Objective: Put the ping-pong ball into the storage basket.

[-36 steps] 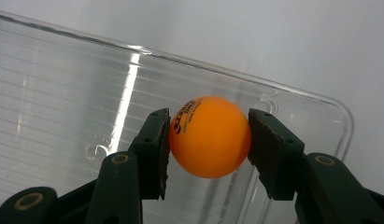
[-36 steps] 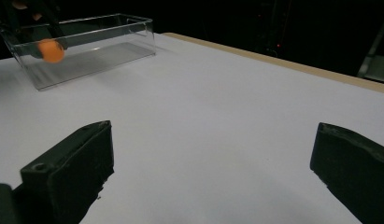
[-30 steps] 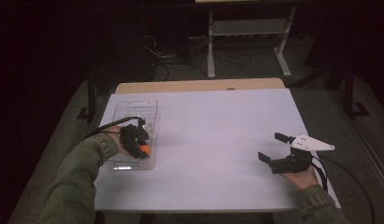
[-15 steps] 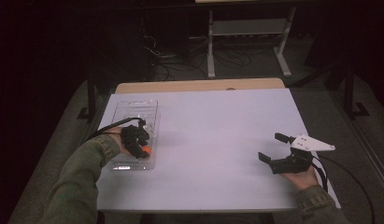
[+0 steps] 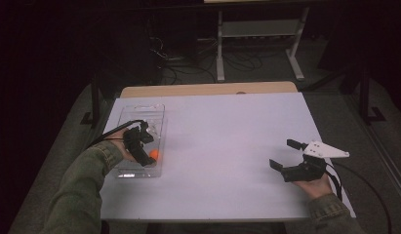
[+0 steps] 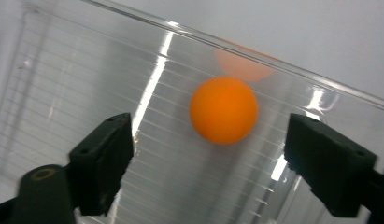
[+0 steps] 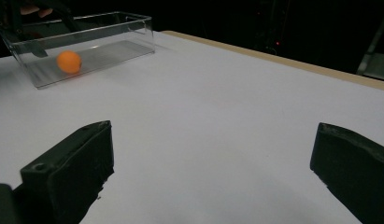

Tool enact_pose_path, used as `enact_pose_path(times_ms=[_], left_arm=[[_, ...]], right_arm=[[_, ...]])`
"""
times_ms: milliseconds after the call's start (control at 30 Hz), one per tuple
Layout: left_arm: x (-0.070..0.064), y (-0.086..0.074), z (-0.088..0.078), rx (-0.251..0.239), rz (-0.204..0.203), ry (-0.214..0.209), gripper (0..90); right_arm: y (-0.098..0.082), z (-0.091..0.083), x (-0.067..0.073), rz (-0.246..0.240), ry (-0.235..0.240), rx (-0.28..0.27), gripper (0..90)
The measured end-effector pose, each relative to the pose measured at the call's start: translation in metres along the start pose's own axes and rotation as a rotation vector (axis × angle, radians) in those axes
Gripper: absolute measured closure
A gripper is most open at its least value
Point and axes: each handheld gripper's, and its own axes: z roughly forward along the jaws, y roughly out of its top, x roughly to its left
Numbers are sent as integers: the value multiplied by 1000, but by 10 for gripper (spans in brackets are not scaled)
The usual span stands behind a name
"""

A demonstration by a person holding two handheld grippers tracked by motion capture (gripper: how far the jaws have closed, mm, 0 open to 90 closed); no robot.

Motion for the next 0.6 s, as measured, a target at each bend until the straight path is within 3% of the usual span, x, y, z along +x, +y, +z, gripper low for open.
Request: enact_pose_path(times_ms=[167,367,600], left_arm=[[2,0,-3,-10,-20,22,7],[5,-3,-12,-63,-59,55,0],[3,-8,-18,-139,-96,53,0]], right_arm=[[0,-1,0,2,-1,0,0],[0,-1,0,3,-2,-1,0],[0,-1,0,0,-1,0,0]])
